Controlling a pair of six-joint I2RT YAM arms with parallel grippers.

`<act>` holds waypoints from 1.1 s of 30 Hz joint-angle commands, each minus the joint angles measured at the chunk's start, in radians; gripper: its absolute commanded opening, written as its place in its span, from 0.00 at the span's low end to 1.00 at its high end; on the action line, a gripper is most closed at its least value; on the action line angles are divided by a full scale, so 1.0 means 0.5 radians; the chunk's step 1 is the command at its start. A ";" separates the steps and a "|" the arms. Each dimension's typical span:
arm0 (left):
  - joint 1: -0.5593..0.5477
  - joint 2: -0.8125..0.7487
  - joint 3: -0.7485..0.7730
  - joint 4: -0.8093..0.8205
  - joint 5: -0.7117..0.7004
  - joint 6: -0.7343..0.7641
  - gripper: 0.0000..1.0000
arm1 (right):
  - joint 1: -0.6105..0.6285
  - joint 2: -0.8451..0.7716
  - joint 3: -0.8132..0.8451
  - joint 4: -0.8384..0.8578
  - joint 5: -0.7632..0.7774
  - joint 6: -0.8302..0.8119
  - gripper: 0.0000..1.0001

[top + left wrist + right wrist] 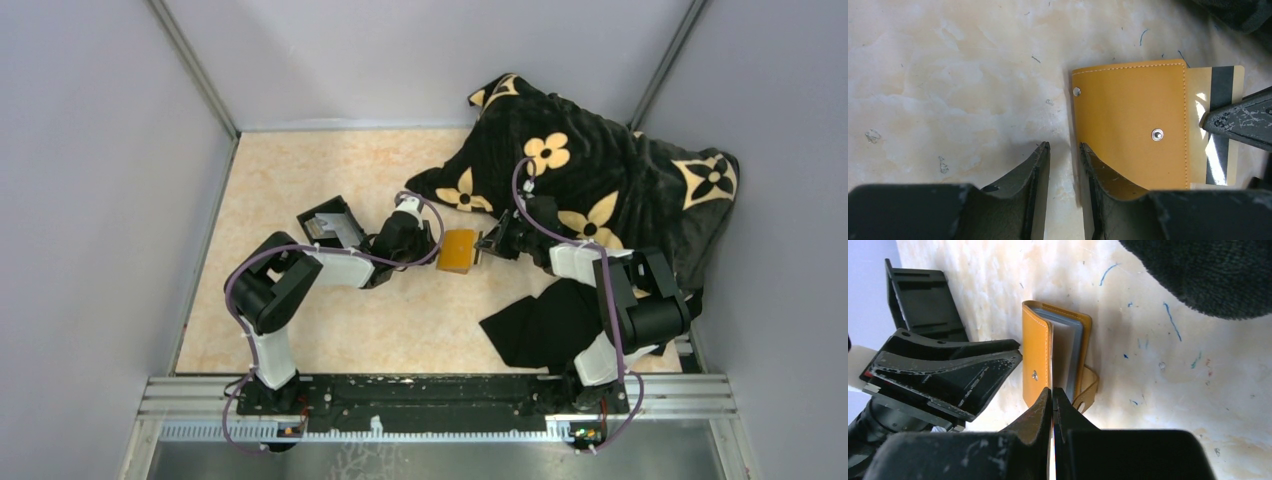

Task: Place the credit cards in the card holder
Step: Open the card holder at the center of the board.

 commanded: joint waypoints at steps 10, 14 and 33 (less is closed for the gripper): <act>-0.007 0.056 -0.078 -0.221 0.120 -0.015 0.35 | 0.015 -0.031 -0.013 0.210 -0.103 0.084 0.00; -0.007 0.052 -0.079 -0.224 0.113 -0.010 0.35 | 0.014 -0.069 -0.015 0.149 -0.058 0.028 0.00; -0.006 0.066 -0.054 -0.240 0.109 -0.003 0.35 | -0.010 -0.145 0.016 -0.109 0.072 -0.140 0.00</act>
